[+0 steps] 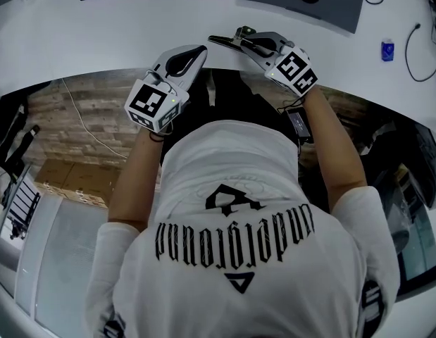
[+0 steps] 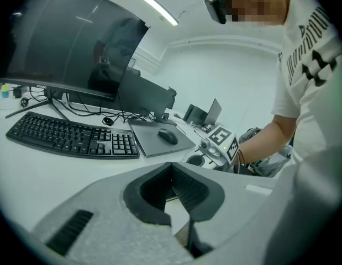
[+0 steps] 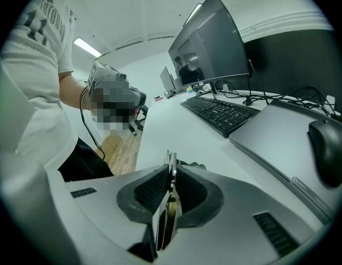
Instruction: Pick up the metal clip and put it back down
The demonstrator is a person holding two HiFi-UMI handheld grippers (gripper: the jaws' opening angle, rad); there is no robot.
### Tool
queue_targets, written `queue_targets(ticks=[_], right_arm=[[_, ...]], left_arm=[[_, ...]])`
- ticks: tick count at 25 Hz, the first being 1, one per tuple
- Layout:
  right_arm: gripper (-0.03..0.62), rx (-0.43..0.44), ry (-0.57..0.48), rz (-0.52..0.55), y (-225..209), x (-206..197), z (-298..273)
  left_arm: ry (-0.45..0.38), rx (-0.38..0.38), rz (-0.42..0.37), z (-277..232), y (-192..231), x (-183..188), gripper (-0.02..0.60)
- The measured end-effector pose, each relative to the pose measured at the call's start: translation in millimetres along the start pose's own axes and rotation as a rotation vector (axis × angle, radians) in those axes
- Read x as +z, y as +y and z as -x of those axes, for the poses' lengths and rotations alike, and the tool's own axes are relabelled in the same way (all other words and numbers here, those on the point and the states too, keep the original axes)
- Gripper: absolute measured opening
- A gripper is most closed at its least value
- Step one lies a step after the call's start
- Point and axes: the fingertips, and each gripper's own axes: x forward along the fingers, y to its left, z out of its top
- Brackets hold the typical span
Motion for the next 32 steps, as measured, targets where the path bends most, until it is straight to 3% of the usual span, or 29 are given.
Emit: queue_targets(ticks=[8, 26, 32], right_arm=[[0.041, -0.091, -0.031, -0.015, 18.7, 19.6, 8.1], [0.04, -0.362, -0.161, 0.03, 96.3, 117.6, 35.5], [0.039, -0.44, -0.193, 0.046, 144.0, 146.6, 51.4]], left_arm=[[-0.01, -0.033, -0.039, 26.3, -5.5, 6.7, 0.014], [-0.085, -0.135, -0.181, 125.9, -5.4, 33.6, 0.014], [-0.12, -0.155, -0.179, 176.8, -18.2, 42.0, 0.014]])
